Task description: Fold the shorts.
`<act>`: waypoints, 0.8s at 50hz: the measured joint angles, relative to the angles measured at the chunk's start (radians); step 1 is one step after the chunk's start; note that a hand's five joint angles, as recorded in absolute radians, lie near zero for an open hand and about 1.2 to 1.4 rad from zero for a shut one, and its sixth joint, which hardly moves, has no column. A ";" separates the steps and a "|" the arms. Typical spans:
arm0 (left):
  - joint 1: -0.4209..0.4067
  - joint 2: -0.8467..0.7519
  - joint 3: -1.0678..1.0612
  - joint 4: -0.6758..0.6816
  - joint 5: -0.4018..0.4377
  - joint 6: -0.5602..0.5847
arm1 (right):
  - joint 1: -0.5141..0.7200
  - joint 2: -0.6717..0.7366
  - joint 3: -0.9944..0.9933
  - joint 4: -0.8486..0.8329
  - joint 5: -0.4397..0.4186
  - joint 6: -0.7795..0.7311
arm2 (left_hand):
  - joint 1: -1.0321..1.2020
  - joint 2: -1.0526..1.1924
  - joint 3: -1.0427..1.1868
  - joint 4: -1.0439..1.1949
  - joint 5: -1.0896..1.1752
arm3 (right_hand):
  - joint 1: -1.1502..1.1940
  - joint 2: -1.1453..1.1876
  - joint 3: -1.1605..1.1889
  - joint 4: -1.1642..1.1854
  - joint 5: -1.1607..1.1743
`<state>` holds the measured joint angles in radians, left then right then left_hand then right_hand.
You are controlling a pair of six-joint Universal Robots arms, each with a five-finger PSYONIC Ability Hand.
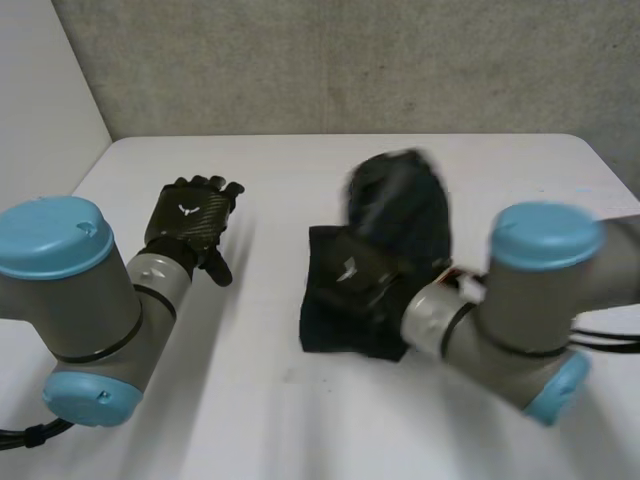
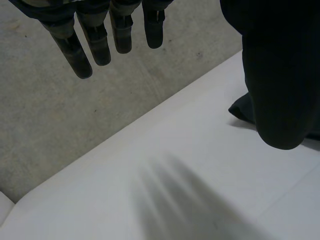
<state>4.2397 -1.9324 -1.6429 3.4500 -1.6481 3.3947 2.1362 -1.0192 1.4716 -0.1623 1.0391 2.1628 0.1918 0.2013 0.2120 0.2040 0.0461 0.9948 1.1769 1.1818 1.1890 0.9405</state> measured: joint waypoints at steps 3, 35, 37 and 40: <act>0.002 0.000 0.000 0.000 0.000 -0.007 | 0.049 0.054 -0.023 0.020 -0.019 0.000 | 0.000 0.000 0.000 0.000 0.000 | 0.000 0.000 0.000 0.000 0.000; -0.235 -0.304 0.460 -0.164 0.002 -0.135 | -0.146 -0.031 -0.137 0.154 0.324 0.820 | 0.003 0.001 0.000 0.000 0.000 | -0.791 -0.959 -0.969 -0.955 -0.878; -0.244 -0.363 0.510 -0.220 -0.004 -0.134 | -0.145 0.023 -0.168 0.173 0.332 0.808 | 0.004 0.001 0.000 0.000 0.000 | -0.791 -0.959 -0.969 -0.955 -0.878; -0.248 -0.441 0.573 -0.333 -0.033 -0.132 | -0.146 0.103 -0.208 0.193 0.344 0.785 | 0.004 0.001 0.000 0.000 0.000 | -0.791 -0.959 -0.969 -0.955 -0.878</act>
<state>3.9918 -2.3736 -1.0695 3.1170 -1.6807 3.2623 1.9905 -0.9165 1.2640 0.0307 1.3836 2.9483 0.1953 0.2023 0.2120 0.2041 0.0460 0.2036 0.2179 0.2131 0.2339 0.0622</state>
